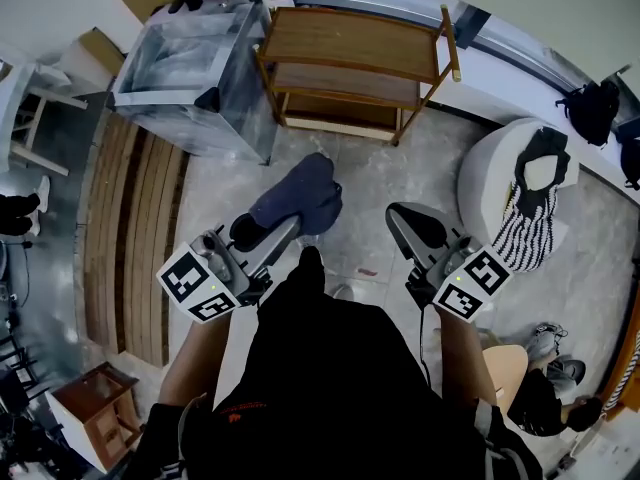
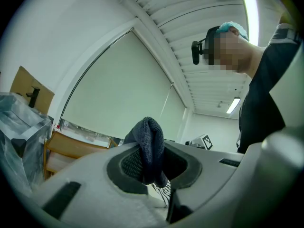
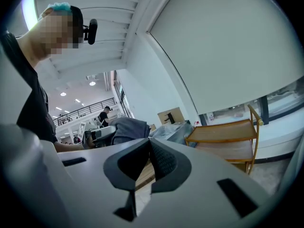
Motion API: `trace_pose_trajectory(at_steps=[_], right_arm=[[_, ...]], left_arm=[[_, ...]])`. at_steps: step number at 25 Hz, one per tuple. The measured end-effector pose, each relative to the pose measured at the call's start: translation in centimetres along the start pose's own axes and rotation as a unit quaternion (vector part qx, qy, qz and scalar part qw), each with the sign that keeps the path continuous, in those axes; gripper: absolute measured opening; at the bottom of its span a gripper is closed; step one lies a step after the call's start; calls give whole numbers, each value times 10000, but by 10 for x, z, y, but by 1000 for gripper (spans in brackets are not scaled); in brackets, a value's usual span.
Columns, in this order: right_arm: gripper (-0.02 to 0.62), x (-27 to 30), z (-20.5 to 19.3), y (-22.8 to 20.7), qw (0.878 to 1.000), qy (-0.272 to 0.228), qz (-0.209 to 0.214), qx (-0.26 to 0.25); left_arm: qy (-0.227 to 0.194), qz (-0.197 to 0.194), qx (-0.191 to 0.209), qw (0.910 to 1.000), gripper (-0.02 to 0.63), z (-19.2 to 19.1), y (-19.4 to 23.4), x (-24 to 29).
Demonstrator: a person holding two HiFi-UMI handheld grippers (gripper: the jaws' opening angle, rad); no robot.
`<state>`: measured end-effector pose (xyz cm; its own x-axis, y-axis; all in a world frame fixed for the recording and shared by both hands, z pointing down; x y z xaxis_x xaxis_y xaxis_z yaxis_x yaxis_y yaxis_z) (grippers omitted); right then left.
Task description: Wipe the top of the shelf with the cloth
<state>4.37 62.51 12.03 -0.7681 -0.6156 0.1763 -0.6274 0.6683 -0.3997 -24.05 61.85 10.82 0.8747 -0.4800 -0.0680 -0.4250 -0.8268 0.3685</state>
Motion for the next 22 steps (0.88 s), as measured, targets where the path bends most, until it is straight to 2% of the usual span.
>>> trace_pose_trajectory(at_steps=[10, 17, 22], right_arm=[[5, 95, 30, -22, 9997, 158, -181, -18], [5, 154, 49, -32, 9993, 201, -301, -31], [5, 175, 62, -34, 9991, 176, -391, -57]], left_arm=[[84, -123, 20, 9999, 69, 29, 97, 3], [225, -238, -105, 9994, 69, 51, 148, 1], [195, -257, -2, 9995, 69, 60, 174, 0]])
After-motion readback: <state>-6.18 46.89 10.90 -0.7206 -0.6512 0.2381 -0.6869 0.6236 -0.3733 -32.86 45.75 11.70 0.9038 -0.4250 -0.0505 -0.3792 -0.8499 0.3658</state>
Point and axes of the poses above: the fingertips, and each gripper's own axes: x forward along the fingers, y to its left, z out of its top, the point moved 9 cm from there along -x, backward along the fingers, and after that the axes turned 2 degrees about -z, right-handed, at the moved point
